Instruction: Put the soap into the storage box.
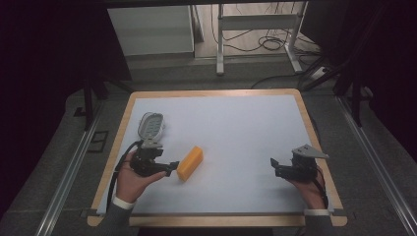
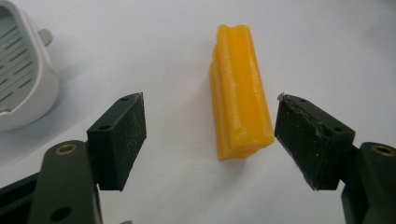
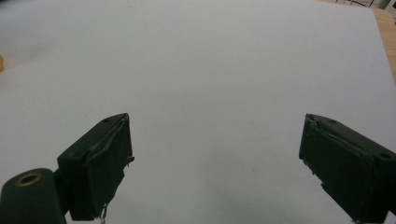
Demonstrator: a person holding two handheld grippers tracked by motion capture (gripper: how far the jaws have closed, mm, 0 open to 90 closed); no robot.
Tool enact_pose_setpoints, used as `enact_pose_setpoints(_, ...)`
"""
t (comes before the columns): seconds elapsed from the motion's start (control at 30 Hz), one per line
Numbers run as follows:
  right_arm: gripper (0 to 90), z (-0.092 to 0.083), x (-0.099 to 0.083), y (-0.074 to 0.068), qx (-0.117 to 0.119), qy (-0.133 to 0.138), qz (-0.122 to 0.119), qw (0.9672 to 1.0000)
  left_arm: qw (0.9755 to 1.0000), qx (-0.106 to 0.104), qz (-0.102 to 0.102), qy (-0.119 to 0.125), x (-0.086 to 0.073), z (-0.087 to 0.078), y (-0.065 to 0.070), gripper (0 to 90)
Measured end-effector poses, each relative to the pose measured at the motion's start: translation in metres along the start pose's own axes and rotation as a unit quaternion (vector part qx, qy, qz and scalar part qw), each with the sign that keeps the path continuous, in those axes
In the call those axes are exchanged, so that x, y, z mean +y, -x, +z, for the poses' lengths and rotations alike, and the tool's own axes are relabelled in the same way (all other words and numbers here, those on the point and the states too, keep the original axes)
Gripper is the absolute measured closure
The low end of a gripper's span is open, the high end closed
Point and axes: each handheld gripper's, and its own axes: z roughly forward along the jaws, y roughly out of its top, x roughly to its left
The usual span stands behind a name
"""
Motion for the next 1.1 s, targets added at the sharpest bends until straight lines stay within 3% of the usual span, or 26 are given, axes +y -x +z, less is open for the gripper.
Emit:
enact_pose_setpoints(0.23,9.5,-0.001,-0.002,0.000,0.003,0.002,-0.002,1.0000,0.9996,-0.023,0.003,-0.016,0.009,0.014,0.006,29.1)
enact_pose_setpoints(0.4,9.5,0.000,-0.003,-0.002,0.005,0.002,-0.008,1.0000,0.9991,-0.028,0.003,-0.031,0.016,0.022,0.006,29.8)
enact_pose_setpoints(0.5,9.5,0.001,-0.003,-0.003,0.004,0.001,-0.009,0.9999,0.9978,-0.041,0.003,-0.052,0.022,0.032,0.007,33.1)
enact_pose_setpoints(0.83,9.4,0.006,-0.004,-0.006,0.003,-0.004,-0.024,0.9997,0.9938,-0.051,-0.009,-0.098,0.034,0.061,0.003,35.9)
enact_pose_setpoints(1.0,9.4,0.008,-0.005,-0.007,0.000,-0.006,-0.028,0.9996,0.9923,-0.043,-0.011,-0.116,0.040,0.070,0.005,40.1)
enact_pose_setpoints(1.1,9.5,0.010,-0.005,-0.007,-0.003,-0.007,-0.030,0.9995,0.9917,-0.022,-0.012,-0.126,0.041,0.075,0.008,46.3)
